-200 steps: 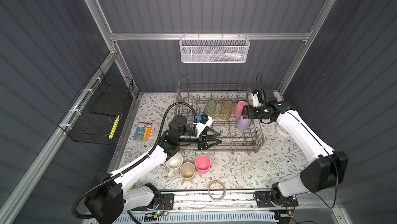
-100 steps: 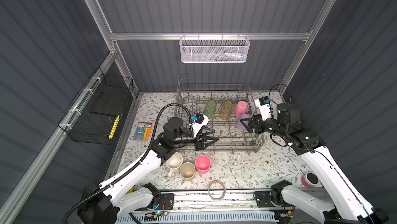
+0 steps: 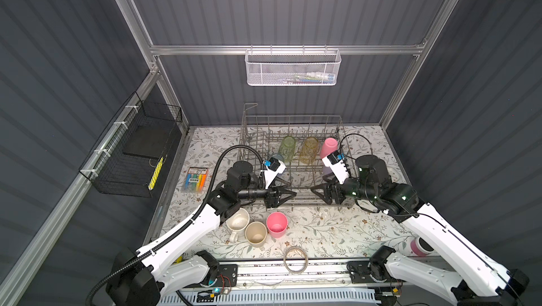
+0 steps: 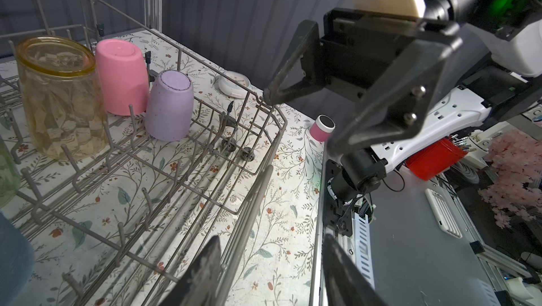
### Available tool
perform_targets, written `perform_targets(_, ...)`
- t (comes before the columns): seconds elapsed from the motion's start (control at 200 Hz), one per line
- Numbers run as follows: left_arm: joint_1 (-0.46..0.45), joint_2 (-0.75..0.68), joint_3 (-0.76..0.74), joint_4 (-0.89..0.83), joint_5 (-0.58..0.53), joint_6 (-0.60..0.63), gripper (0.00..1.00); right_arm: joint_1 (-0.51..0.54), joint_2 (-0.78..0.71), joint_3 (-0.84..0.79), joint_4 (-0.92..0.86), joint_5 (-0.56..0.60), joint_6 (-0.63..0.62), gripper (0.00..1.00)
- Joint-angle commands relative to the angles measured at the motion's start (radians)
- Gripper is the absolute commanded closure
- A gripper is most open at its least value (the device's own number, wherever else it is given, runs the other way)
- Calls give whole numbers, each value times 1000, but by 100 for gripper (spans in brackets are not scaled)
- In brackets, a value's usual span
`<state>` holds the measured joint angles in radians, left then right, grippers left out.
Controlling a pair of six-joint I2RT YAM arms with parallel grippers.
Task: Load the cups into the dish rack
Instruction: 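Move the right gripper toward the pink cup beside the cream mugs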
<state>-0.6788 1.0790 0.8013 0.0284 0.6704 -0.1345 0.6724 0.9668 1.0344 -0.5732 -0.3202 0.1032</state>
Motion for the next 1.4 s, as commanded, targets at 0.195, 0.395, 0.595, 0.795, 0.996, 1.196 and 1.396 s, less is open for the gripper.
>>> perform_targets(0.195, 7, -150, -18, -37, -139, -35, 41, 227, 75, -57, 32, 67, -72, 32)
perform_targets(0.395, 7, -206, -42, -35, -379, -79, 31, 353, 124, -75, 58, 130, -113, 42)
perform_targets(0.595, 7, -242, -56, -29, -571, -109, 0, 499, 276, -11, 29, 233, -200, 47)
perform_targets(0.795, 7, -255, -55, -35, -711, -131, 0, 559, 381, 34, 35, 259, -246, 48)
perform_targets(0.996, 7, -288, -71, -30, -831, -144, 0, 583, 463, 61, 30, 291, -277, 49)
perform_targets(1.196, 7, -295, -70, -36, -857, -139, 0, 596, 529, 93, 17, 278, -292, 54)
perform_targets(1.396, 8, -300, -76, -34, -863, -134, 0, 597, 578, 111, -8, 286, -301, 56)
